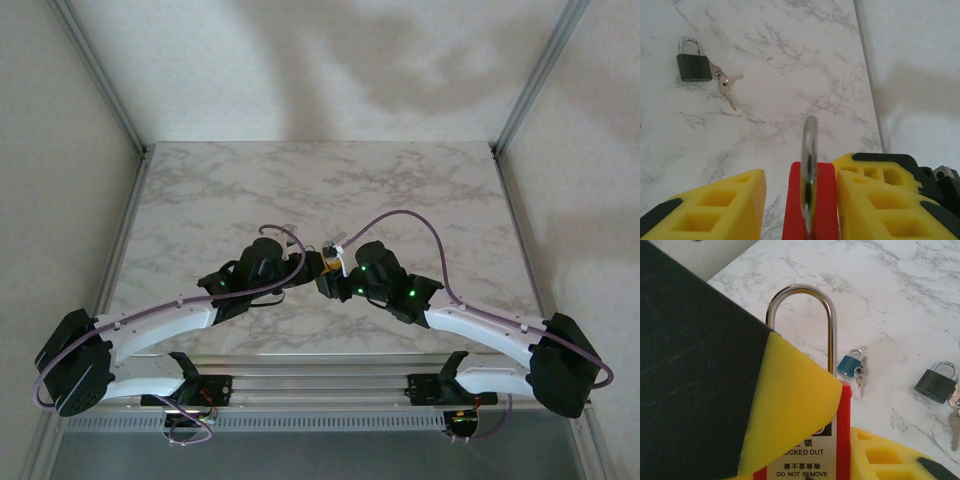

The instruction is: Lock with the key

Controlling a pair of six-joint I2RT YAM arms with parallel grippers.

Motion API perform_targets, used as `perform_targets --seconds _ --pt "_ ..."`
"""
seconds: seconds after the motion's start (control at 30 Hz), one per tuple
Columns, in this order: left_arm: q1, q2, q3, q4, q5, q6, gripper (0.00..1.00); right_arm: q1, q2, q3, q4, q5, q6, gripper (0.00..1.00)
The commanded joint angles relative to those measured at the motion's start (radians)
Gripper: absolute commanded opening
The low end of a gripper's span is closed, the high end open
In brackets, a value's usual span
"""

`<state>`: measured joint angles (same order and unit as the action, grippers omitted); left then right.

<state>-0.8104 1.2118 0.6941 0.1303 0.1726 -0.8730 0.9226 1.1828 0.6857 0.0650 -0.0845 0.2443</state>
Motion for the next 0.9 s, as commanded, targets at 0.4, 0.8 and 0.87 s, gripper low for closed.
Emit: perform_targets --seconds 0.4,0.8,0.87 --pt "-0.010 0.010 0.024 0.023 0.011 -0.015 0.29 0.001 0.012 -0.007 0.057 -0.030 0.019 0.00" --pt "-0.016 0.022 0.020 0.040 0.018 -0.026 0.16 0.000 0.030 -0.005 0.074 -0.055 0.036 0.00" --pt "-0.016 0.022 0.021 0.040 0.017 -0.026 0.07 0.000 0.028 -0.005 0.073 -0.057 0.035 0.00"
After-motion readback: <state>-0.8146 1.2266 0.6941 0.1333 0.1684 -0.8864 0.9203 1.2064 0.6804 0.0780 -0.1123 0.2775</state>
